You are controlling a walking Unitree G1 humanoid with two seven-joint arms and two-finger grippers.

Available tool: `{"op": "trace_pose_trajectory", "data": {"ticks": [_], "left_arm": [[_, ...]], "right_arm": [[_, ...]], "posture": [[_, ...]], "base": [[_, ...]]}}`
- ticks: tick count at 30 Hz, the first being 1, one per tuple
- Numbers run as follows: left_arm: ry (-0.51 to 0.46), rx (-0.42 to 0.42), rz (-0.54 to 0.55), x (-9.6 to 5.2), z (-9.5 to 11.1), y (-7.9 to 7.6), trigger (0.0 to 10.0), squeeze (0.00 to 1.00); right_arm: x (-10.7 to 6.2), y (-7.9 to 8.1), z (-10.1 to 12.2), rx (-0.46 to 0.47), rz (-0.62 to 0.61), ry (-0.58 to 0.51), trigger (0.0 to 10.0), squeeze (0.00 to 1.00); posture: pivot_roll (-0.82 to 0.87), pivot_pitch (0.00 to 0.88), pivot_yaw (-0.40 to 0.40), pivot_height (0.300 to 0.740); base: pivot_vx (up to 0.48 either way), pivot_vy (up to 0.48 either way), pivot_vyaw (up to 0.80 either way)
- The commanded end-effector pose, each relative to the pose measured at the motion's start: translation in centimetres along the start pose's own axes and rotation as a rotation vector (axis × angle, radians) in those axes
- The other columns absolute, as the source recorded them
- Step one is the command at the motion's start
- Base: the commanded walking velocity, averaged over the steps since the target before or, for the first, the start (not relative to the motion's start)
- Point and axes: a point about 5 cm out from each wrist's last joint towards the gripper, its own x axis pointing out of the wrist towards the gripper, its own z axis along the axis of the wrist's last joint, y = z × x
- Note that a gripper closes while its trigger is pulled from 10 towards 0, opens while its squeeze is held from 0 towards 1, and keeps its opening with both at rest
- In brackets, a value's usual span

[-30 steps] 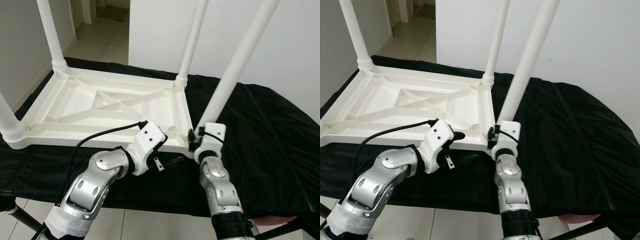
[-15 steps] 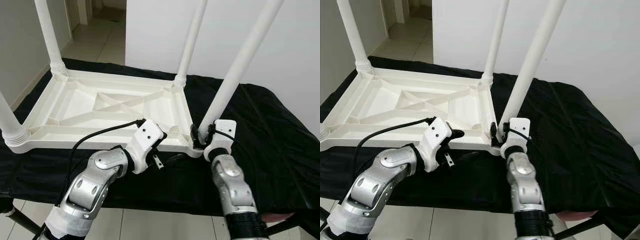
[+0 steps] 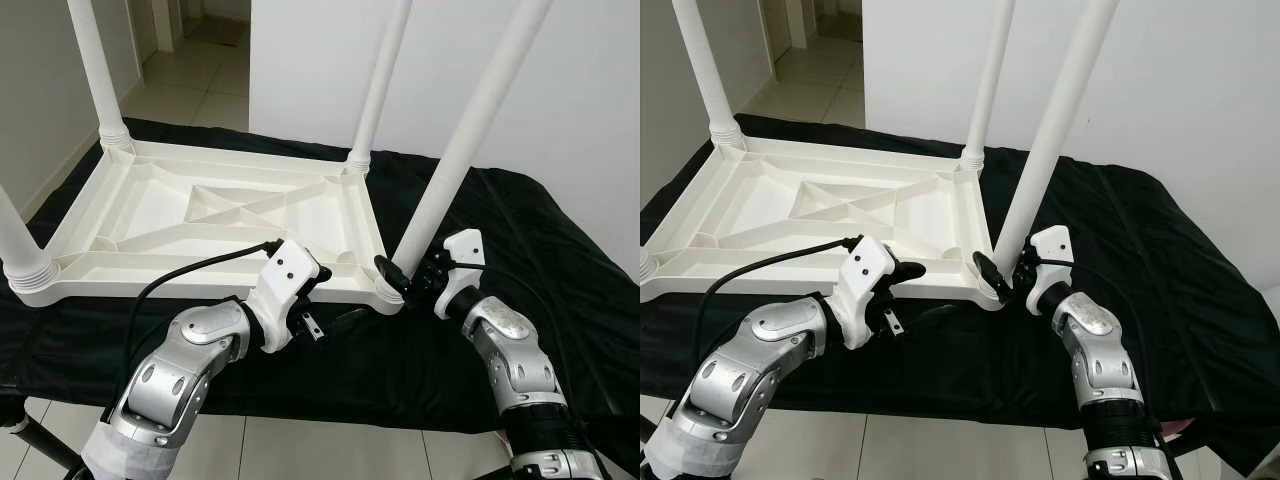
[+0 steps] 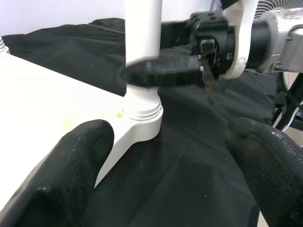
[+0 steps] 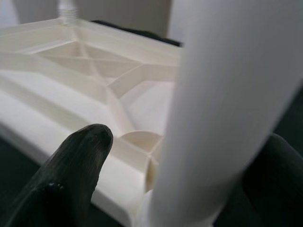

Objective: Building children table

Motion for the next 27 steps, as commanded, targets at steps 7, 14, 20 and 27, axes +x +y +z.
{"op": "trace_pose_trajectory", "data": {"ticks": [7, 14, 20, 27], "left_arm": [[0.001, 0.004, -0.026, -0.1, 0.3, -0.3, 10.0, 0.0], [0.006, 0.014, -0.02, -0.1, 0.4, -0.3, 10.0, 0.0], [0.005, 0.019, -0.019, -0.2, 0.5, -0.3, 10.0, 0.0], [0.006, 0.025, -0.002, -0.3, 0.5, -0.1, 10.0, 0.0]], "right_arm": [[2.3, 0.2, -2.9, 0.033, 0.121, 0.116, 10.0, 0.0], [4.1, 0.8, -3.3, 0.046, 0.151, 0.125, 10.0, 0.0], [5.1, 1.1, -3.1, 0.036, 0.139, 0.129, 10.0, 0.0], [5.5, 1.7, -3.7, 0.072, 0.16, 0.155, 0.0, 0.0]], "posture": [[0.08, 0.0, -0.109, 0.74], [0.09, 0.0, -0.11, 0.74], [0.1, 0.0, -0.117, 0.74], [0.11, 0.0, -0.123, 0.74]], "base": [[0.0, 0.0, 0.0], [0.0, 0.0, 0.0], [0.0, 0.0, 0.0], [0.0, 0.0, 0.0]]}}
